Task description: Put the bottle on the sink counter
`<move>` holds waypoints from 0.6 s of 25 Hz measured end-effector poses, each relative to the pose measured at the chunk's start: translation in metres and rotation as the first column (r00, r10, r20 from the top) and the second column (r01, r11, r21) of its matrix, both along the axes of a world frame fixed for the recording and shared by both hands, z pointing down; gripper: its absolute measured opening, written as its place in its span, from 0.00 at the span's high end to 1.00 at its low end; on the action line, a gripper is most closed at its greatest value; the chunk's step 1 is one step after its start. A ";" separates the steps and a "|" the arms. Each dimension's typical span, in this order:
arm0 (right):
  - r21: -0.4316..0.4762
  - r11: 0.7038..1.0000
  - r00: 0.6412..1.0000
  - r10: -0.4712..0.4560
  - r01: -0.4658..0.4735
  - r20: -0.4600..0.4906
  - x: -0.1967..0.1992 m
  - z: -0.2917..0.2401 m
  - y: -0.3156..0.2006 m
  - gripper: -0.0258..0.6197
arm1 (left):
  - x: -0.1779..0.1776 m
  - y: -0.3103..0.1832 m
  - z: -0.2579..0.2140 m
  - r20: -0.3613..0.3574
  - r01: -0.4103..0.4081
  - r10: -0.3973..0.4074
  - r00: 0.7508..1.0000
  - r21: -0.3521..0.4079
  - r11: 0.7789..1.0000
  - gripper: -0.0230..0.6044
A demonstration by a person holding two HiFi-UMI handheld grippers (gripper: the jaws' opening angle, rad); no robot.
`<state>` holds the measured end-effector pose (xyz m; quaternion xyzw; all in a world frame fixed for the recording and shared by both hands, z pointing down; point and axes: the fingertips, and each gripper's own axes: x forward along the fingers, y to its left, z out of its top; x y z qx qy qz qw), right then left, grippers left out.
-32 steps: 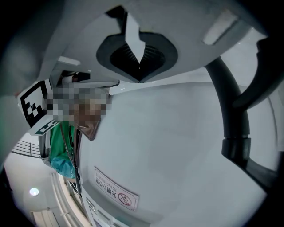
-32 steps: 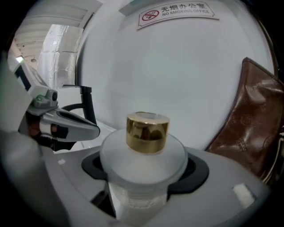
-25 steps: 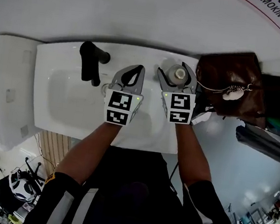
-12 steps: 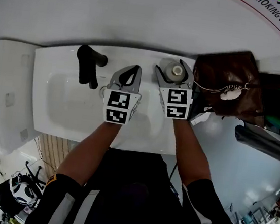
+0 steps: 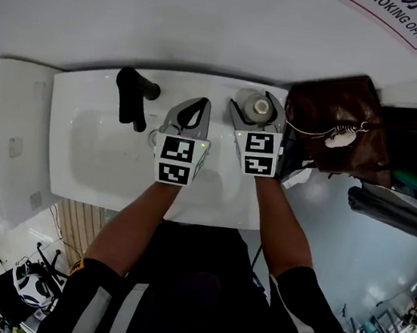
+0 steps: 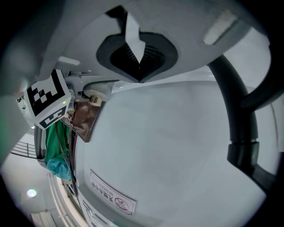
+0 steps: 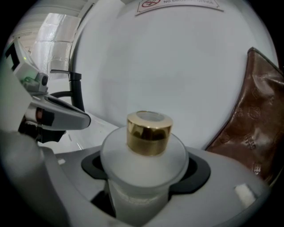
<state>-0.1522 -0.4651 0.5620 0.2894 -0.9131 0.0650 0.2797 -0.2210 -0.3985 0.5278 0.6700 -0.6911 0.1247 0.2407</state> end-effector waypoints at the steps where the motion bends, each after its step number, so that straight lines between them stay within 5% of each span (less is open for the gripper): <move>1: -0.004 1.000 1.000 -0.002 0.002 -0.003 0.001 0.001 0.001 0.40 | 0.000 0.000 0.000 0.002 -0.001 0.001 1.000 0.000 1.000 0.96; 15: -0.052 0.998 1.000 0.024 -0.025 -0.017 0.011 0.002 0.011 0.37 | 0.011 0.005 -0.007 0.007 -0.022 0.022 1.000 0.007 1.000 0.96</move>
